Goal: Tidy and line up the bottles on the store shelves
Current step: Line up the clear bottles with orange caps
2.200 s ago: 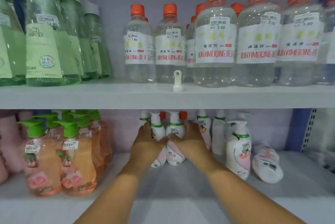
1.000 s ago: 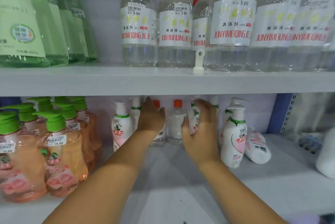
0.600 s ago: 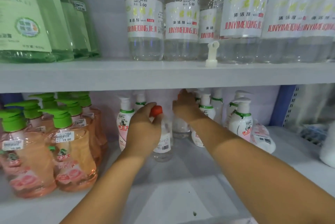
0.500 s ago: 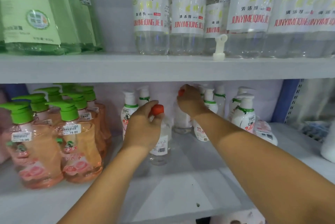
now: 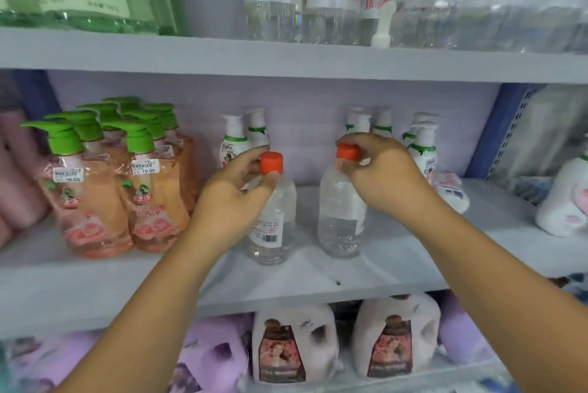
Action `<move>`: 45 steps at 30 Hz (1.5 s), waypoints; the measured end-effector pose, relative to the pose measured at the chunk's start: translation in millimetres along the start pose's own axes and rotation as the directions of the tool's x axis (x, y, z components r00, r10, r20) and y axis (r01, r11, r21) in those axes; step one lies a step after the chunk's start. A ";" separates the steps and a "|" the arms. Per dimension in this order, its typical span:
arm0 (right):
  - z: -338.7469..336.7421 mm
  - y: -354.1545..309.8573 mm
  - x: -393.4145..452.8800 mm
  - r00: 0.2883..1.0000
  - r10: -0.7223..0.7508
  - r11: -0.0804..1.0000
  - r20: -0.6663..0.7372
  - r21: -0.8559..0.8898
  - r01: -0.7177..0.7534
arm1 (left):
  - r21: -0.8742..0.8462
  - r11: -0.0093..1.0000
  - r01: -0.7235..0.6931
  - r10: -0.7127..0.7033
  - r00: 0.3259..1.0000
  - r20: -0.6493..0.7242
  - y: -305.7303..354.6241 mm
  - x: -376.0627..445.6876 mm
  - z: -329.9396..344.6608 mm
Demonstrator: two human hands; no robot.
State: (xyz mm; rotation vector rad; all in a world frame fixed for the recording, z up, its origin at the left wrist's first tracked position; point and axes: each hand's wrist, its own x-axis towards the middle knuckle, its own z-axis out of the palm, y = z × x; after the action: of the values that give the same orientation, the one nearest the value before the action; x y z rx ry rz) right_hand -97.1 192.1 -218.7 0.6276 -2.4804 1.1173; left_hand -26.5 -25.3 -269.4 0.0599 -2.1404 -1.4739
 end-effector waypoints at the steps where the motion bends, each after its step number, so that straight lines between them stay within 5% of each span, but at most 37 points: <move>1: -4.6 2.4 -6.7 1.000 0.008 1.000 0.004 0.017 -0.008 | 0.023 0.999 0.023 -0.023 1.000 0.016 3.0 -5.8 1.1; 5: -15.1 11.9 -22.2 0.999 0.007 0.998 0.039 0.057 -0.009 | 0.266 0.960 0.086 -0.086 0.996 -0.011 18.2 -22.2 15.4; 9: -24.7 20.3 -36.7 0.957 0.072 0.957 0.281 0.251 -0.146 | 0.329 0.929 0.168 -0.153 0.986 -0.071 29.7 -40.7 27.8; 16: -51.8 18.6 -68.6 0.983 0.038 0.936 0.181 0.337 -0.098 | 0.255 0.951 0.175 -0.132 0.975 -0.179 59.4 -102.1 36.2; 25: -175.0 -44.5 -94.1 0.988 -0.147 0.842 0.036 0.529 0.106 | 0.109 0.982 -0.155 0.173 0.967 -0.189 237.6 -154.8 -6.6; 29: -255.1 -110.1 -71.3 0.966 -0.252 0.776 -0.057 0.584 0.237 | 0.085 0.912 -0.401 0.410 0.897 -0.168 316.8 -128.7 -31.1; 32: -281.8 -153.6 -39.0 0.950 -0.273 0.737 -0.152 0.601 0.308 | 0.145 0.881 -0.450 0.471 0.863 -0.181 346.0 -88.1 -45.9; 45: -195.8 -203.8 86.6 0.947 -0.213 0.952 -0.241 0.165 0.256 | 0.225 0.911 -0.346 0.379 0.917 -0.126 281.1 46.9 -52.4</move>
State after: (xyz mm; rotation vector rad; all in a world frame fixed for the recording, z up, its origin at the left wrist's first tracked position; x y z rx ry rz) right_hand -37.6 200.0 70.7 0.7861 -2.0638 1.2675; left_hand 29.2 27.5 10.0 -0.1341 -2.0208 -1.0027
